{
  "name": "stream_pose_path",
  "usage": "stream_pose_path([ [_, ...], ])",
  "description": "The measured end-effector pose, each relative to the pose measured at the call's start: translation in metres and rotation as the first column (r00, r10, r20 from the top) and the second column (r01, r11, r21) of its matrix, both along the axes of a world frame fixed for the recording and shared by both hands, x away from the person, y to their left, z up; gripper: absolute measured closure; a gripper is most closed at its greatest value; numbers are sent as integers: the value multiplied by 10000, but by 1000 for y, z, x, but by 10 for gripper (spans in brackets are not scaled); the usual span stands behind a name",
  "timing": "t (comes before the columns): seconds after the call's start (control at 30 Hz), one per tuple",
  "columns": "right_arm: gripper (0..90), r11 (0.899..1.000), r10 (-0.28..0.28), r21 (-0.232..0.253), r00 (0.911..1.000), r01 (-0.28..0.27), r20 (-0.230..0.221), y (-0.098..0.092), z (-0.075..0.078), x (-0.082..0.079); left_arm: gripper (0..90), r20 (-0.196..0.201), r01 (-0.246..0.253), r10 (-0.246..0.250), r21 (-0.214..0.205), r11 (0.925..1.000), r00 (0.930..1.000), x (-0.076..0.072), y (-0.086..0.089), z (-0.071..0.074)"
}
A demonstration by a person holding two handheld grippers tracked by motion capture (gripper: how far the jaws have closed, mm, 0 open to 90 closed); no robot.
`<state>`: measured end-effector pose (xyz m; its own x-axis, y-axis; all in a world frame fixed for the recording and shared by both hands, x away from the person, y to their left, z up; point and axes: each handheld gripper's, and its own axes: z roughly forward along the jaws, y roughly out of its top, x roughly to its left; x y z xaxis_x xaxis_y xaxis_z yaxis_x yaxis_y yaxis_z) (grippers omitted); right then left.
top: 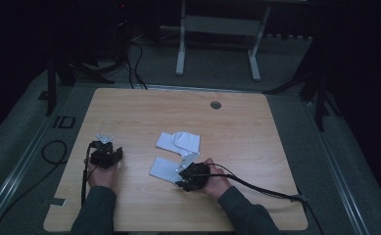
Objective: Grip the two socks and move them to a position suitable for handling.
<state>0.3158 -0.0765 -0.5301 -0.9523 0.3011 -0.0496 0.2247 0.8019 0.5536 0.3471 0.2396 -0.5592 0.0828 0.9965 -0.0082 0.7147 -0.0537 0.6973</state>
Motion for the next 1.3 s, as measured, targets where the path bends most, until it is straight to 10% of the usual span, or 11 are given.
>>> stream_pose_path([
  [0.2, 677, 9997, -118, -201, 9998, 121, 136, 1, -4, 3, 895, 32, 479, -479, -158, 9987, 9988, -3, -6, 6],
  [0.4, 864, 9992, -321, -241, 9987, 331, 397, 1, -4, 3, 896, 240, 848, -848, 29, 9964, 9961, -7, -16, 12],
  [1.3, 878, 9884, -1418, 682, 9857, 1358, 915, -25, 40, 8, 895, 327, 1215, -1225, 328, 9921, 9919, -11, -25, 15],
])
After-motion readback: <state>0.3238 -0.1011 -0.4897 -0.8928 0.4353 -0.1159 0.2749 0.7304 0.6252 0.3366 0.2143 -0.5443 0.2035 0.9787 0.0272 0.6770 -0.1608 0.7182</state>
